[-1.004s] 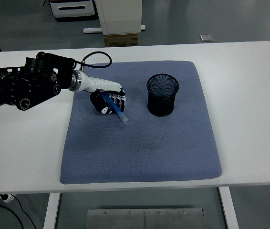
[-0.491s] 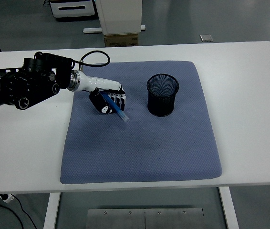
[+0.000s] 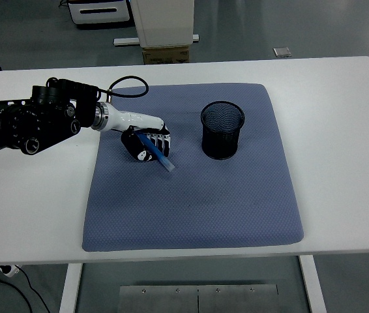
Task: Left hand places marker in pen holder
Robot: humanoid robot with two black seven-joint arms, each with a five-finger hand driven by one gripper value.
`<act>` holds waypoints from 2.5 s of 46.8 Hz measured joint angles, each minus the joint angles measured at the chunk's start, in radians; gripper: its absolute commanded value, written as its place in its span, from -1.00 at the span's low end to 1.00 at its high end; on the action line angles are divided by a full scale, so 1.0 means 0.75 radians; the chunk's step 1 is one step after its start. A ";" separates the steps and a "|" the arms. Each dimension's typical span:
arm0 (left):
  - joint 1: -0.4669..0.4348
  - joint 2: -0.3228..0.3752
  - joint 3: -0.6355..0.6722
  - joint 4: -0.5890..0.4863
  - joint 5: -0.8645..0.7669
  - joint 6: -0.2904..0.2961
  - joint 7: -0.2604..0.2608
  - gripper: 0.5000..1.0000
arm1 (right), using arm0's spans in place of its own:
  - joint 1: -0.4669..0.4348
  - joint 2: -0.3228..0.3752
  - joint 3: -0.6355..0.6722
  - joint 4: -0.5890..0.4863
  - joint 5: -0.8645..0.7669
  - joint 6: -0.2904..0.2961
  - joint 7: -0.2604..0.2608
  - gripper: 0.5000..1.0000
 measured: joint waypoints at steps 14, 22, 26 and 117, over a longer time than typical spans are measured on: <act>0.000 0.002 0.000 0.001 0.001 0.003 0.000 -0.95 | -0.001 0.000 0.000 0.000 0.000 0.000 0.000 1.00; 0.000 0.004 0.002 0.002 0.003 0.006 0.001 -0.95 | -0.001 0.000 0.000 0.000 0.000 0.000 0.000 1.00; 0.000 0.006 0.002 0.004 0.003 0.023 0.002 -0.97 | 0.000 0.000 0.000 0.000 0.000 0.000 0.000 1.00; -0.086 0.002 -0.006 0.018 -0.339 0.223 0.029 -1.00 | 0.000 0.000 0.000 0.000 0.000 0.000 0.000 1.00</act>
